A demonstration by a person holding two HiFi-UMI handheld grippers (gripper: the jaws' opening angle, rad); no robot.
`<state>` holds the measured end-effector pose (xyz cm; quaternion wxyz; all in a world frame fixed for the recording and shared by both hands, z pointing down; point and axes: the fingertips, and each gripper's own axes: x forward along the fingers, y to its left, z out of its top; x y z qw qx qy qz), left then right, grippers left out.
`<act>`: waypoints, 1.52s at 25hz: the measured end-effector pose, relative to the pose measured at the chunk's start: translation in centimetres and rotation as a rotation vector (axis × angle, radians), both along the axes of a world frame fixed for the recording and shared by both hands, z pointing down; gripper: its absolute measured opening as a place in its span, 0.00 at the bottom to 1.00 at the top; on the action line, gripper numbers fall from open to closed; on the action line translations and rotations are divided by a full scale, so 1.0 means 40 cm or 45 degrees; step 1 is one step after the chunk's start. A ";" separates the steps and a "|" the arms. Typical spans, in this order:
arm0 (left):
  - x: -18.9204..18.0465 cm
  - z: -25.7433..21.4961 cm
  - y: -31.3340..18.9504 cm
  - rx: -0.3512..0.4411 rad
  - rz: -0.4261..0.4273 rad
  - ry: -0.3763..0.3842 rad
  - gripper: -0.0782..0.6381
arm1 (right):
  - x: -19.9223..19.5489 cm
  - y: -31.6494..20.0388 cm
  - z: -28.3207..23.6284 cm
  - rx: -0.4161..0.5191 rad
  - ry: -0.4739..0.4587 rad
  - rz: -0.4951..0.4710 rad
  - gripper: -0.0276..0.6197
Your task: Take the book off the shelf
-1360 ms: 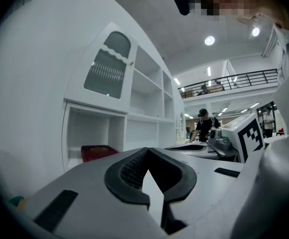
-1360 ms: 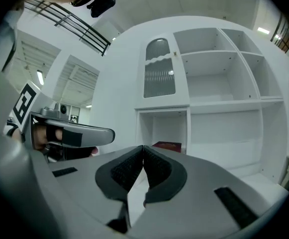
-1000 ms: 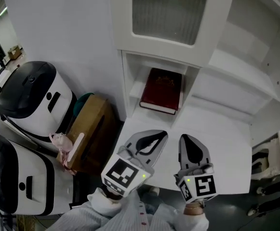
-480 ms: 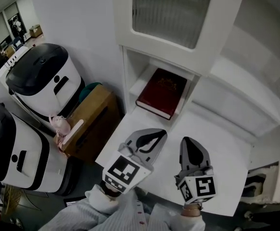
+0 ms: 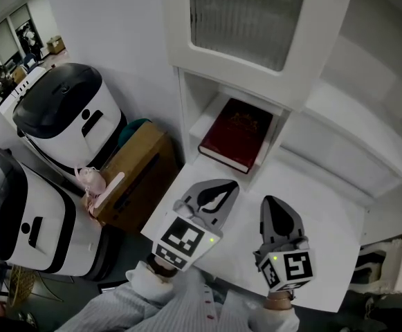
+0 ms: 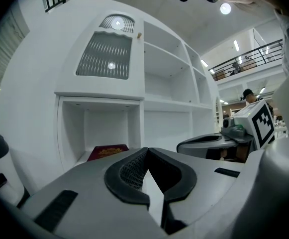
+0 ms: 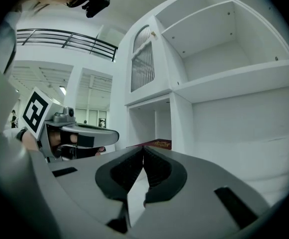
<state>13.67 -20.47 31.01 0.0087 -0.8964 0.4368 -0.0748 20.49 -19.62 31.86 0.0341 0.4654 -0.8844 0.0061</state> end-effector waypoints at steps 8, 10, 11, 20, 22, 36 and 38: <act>-0.019 0.001 -0.033 0.013 0.020 -0.021 0.12 | -0.025 -0.029 0.002 -0.003 -0.002 0.018 0.06; -0.025 0.004 -0.040 0.011 0.030 -0.025 0.12 | -0.033 -0.034 0.004 -0.003 -0.001 0.025 0.06; -0.028 0.006 -0.043 0.009 0.036 -0.030 0.12 | -0.035 -0.037 0.004 -0.003 -0.002 0.031 0.06; -0.053 0.005 -0.078 0.033 0.053 -0.061 0.13 | -0.049 -0.059 -0.007 0.015 0.001 0.066 0.06; -0.051 0.009 -0.083 0.043 0.056 -0.084 0.13 | -0.048 -0.062 -0.005 0.011 0.003 0.073 0.06; -0.052 0.112 -0.132 0.199 0.002 -0.677 0.40 | -0.068 -0.089 -0.005 0.016 0.016 0.071 0.06; -0.052 0.122 -0.140 0.221 0.007 -0.734 0.43 | -0.071 -0.094 -0.007 0.019 0.019 0.068 0.06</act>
